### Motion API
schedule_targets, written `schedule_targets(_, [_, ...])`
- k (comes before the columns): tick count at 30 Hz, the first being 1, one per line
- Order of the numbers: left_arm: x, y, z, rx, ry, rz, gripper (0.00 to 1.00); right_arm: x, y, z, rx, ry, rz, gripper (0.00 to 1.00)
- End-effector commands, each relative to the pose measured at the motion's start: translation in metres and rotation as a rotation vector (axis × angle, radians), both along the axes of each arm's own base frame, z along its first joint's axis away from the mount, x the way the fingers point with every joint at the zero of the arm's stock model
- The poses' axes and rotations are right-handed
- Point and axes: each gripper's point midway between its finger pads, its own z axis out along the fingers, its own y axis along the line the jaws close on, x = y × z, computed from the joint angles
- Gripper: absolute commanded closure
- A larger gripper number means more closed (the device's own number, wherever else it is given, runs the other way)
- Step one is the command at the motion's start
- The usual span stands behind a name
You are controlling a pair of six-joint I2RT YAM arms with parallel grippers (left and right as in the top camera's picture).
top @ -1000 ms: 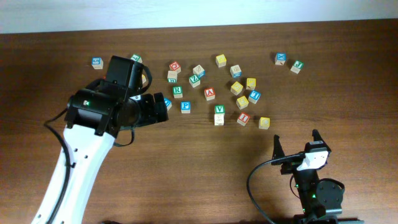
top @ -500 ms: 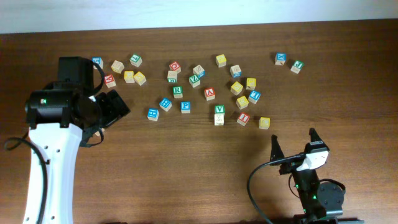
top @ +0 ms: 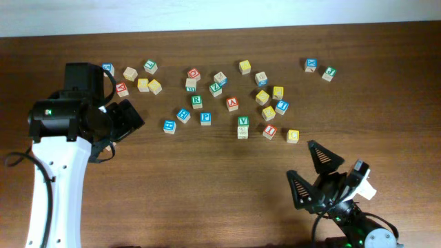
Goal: Spell out ICRA
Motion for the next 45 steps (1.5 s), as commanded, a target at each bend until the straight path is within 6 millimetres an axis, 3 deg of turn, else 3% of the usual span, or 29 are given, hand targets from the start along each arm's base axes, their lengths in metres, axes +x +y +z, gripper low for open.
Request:
schedule_targets(1, [-0.002,0.001,0.006,-0.007,-0.024,0.016,0.01,-0.007,-0.009,0.047,0.017,-0.087,-0.06,0.02])
schedule_targets(4, [-0.002,0.001,0.006,-0.007,-0.024,0.017,0.01,-0.009,-0.008,0.088,-0.059,-0.173,-0.093,0.02])
schedule_targets(7, [-0.002,0.001,0.006,-0.007,-0.024,0.016,0.01,0.005,0.002,0.122,-0.159,-0.163,-0.066,0.02])
schedule_targets(9, [-0.002,0.001,0.006,-0.007,-0.024,0.016,0.01,0.021,0.013,0.122,-0.263,-0.109,-0.003,0.02])
schedule_targets(14, [-0.002,0.001,0.006,-0.007,-0.023,0.016,0.01,0.081,0.017,0.08,-0.282,0.236,0.057,0.02])
schedule_targets(17, [-0.002,0.001,0.006,-0.007,-0.023,0.017,0.01,0.101,0.032,0.054,-0.388,0.403,0.141,0.02])
schedule_targets(19, [-0.002,0.001,0.006,-0.007,-0.023,0.017,0.01,0.123,0.037,0.035,-0.492,0.555,0.105,0.02])
schedule_targets(21, [-0.002,0.001,0.006,-0.007,-0.023,0.017,0.01,0.147,0.036,0.002,-0.637,0.805,0.021,0.02])
schedule_targets(23, [-0.002,0.001,0.006,-0.007,-0.023,0.017,0.01,0.158,0.05,-0.022,-0.688,0.926,0.07,0.02])
schedule_targets(25, [-0.002,0.001,0.006,-0.007,-0.023,0.017,0.01,0.153,0.079,-0.038,-0.631,0.986,0.265,0.02])
schedule_targets(26, [-0.002,0.001,0.006,-0.007,-0.023,0.016,0.01,0.152,0.084,-0.047,-0.619,1.017,0.306,0.02])
schedule_targets(28, [-0.002,0.001,0.006,-0.007,-0.023,0.017,0.01,0.165,0.073,-0.068,-0.581,1.143,0.191,0.01])
schedule_targets(30, [-0.002,0.001,0.006,-0.007,-0.023,0.017,0.01,0.167,0.036,-0.103,-0.466,1.44,-0.151,0.09])
schedule_targets(34, [-0.002,0.001,0.006,-0.007,-0.023,0.016,0.01,0.162,0.022,-0.145,-0.482,1.572,-0.423,0.12])
schedule_targets(35, [-0.002,0.001,0.006,-0.007,-0.023,0.017,0.01,0.164,0.022,-0.159,-0.481,1.606,-0.476,0.18])
schedule_targets(40, [-0.002,0.001,0.006,-0.007,-0.024,0.017,0.01,0.169,0.021,-0.21,-0.513,1.709,-0.518,0.23])
schedule_targets(45, [-0.002,0.001,0.006,-0.007,-0.023,0.017,0.01,0.174,0.022,-0.242,-0.537,1.744,-0.526,0.34])
